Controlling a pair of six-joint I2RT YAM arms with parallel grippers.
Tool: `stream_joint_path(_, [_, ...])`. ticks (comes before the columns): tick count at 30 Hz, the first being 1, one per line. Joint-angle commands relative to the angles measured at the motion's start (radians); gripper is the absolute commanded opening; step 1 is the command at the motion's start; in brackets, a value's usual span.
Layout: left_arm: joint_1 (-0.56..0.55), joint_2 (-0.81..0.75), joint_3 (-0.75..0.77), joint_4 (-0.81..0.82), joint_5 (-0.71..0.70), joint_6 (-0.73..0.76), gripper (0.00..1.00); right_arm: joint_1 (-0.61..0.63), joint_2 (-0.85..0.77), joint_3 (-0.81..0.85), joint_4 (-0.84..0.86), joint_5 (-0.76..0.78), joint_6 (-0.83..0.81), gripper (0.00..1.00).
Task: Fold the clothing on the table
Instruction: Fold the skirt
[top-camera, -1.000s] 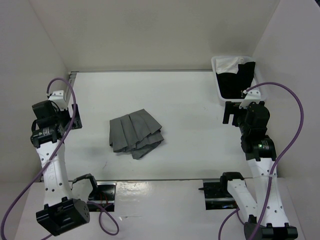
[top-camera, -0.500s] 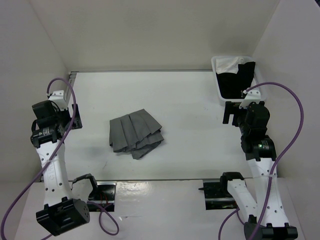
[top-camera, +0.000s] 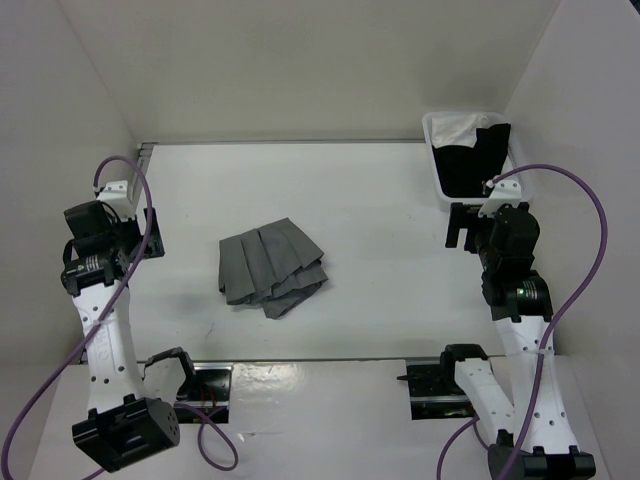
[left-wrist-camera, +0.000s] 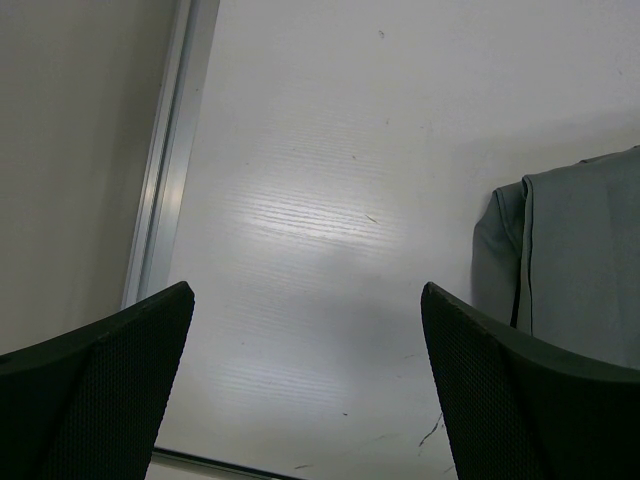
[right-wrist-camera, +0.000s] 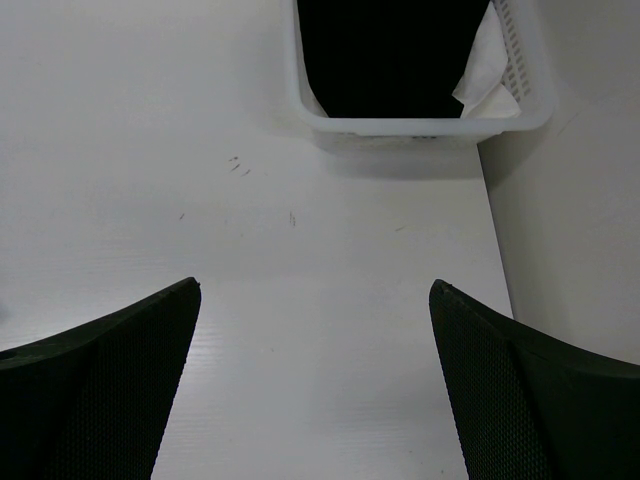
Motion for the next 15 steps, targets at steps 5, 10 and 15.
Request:
stream_joint_path(5, [0.0,-0.018,0.014,0.012,0.02,0.008,1.0,-0.006,-0.003,-0.003,0.048,0.01,-0.008,0.99])
stream_joint_path(10, [0.0,-0.018,0.014,0.012,0.02,0.008,1.0,-0.006,-0.003,-0.003,0.048,0.01,-0.008,0.99])
stream_joint_path(15, [0.0,-0.018,0.014,0.012,0.02,0.008,1.0,-0.006,0.017,-0.003,0.048,0.01,-0.022,0.99])
